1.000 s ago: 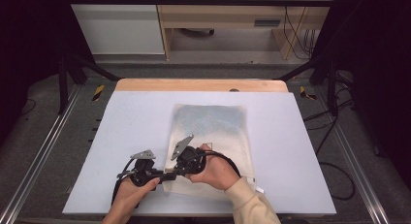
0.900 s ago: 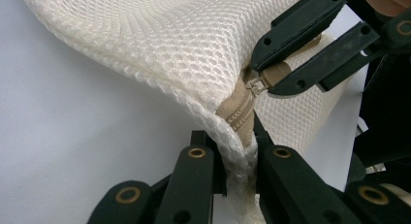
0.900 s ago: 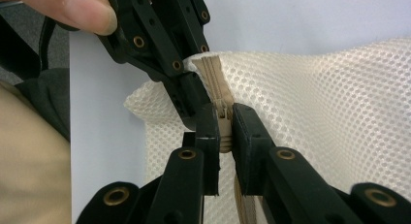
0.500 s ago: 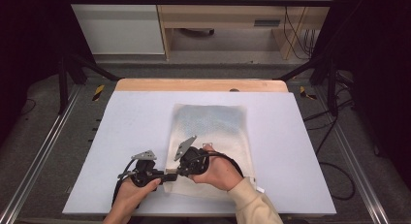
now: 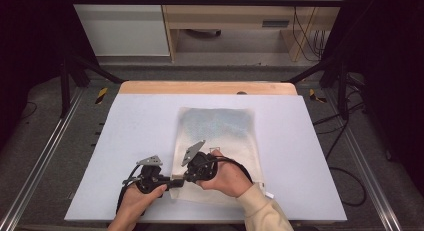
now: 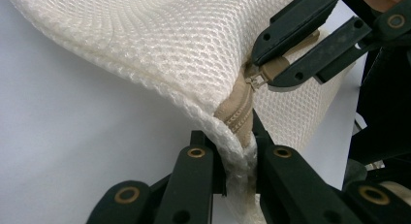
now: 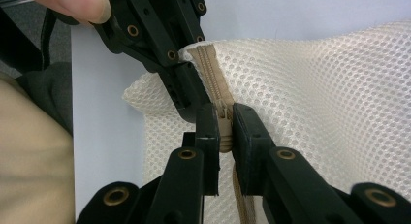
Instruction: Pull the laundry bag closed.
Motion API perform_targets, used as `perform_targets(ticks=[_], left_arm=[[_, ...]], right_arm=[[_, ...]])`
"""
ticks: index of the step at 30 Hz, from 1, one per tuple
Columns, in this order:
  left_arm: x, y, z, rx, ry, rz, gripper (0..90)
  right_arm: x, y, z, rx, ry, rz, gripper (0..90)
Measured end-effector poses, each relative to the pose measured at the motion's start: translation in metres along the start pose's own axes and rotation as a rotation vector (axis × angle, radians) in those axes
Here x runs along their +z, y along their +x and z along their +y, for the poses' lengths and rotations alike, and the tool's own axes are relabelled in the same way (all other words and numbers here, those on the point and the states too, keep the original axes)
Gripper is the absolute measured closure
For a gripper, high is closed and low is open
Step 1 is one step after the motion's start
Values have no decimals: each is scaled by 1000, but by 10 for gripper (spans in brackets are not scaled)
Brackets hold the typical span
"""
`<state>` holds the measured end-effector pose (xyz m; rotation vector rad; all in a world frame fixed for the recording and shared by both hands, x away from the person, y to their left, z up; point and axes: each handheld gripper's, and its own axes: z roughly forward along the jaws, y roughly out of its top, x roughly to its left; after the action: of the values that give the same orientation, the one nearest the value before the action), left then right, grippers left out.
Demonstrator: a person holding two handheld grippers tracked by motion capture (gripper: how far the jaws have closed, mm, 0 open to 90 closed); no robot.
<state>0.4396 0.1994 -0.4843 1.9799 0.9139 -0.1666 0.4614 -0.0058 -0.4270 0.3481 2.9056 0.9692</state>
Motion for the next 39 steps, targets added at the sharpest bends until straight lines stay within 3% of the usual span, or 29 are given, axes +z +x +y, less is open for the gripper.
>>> perform_targets(ticks=[30,39], left_arm=[[5,-6,0,22,8,-19,846],[4,-5,0,19,-2,-19,847]], right_arm=[[-10,1,-16,30,1,-6,821],[-18,-1,-22,47,2,-31,821]])
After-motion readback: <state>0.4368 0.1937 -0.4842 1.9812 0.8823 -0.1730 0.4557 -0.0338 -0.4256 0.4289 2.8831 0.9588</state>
